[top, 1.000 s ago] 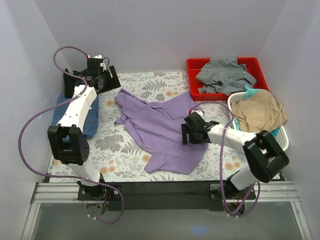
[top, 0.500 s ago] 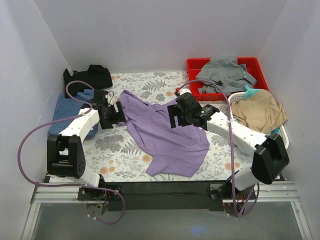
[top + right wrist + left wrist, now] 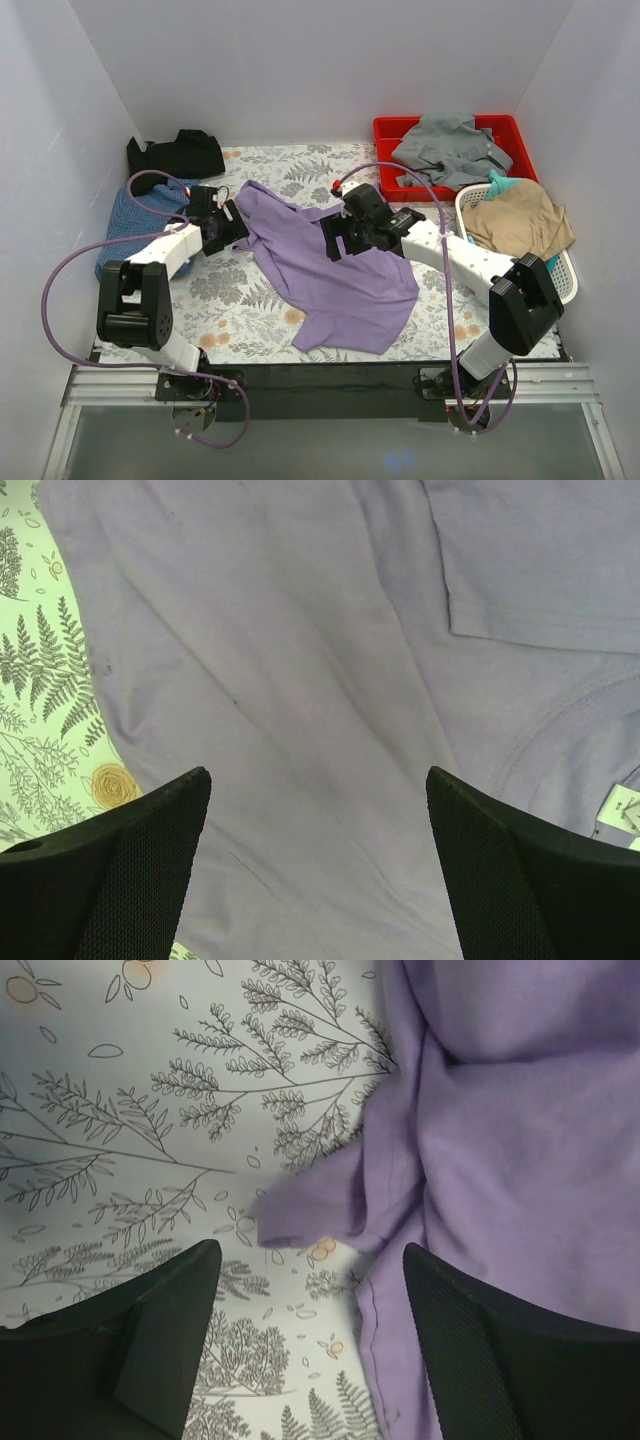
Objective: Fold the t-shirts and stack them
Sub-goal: Flatten the tshirt out
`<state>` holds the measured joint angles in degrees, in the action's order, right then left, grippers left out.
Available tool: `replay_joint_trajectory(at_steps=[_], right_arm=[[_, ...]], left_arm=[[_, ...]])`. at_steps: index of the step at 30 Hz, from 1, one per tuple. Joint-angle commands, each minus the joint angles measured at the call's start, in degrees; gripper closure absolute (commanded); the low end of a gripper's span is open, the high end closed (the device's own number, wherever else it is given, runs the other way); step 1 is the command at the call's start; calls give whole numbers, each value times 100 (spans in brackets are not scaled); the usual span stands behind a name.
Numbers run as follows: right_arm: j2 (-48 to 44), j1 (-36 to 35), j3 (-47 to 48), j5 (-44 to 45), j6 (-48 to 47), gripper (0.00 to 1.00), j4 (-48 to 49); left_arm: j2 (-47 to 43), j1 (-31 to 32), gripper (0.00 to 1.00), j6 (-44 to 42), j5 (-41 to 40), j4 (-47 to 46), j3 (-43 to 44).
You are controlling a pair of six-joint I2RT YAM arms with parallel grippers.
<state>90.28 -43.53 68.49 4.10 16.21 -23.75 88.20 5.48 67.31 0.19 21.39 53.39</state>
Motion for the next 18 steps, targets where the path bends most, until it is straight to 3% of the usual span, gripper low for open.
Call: replay_joint_trajectory(at_steps=[1,10,11,14,15,16,18], right_arm=[[7,-15,-46,-243,-100,7,239],[33,-15,-108,-269,-100,7,265],[42,-15,-116,-287,-109,7,265],[25,-15,-160,-296,-109,7,274],[16,-7,-169,-287,-109,7,274],[16,-15,-204,-295,-135,7,274],[25,-15,-248,-365,-170,7,283]], left_arm=[[398,24,30,124,-142,-319,181],[654,59,43,265,-89,-539,23],[706,59,53,274,-89,-548,40],[786,68,69,274,-115,-583,67],[812,59,89,274,-107,-583,58],[821,59,99,274,-98,-583,49],[778,76,100,257,-27,-548,40]])
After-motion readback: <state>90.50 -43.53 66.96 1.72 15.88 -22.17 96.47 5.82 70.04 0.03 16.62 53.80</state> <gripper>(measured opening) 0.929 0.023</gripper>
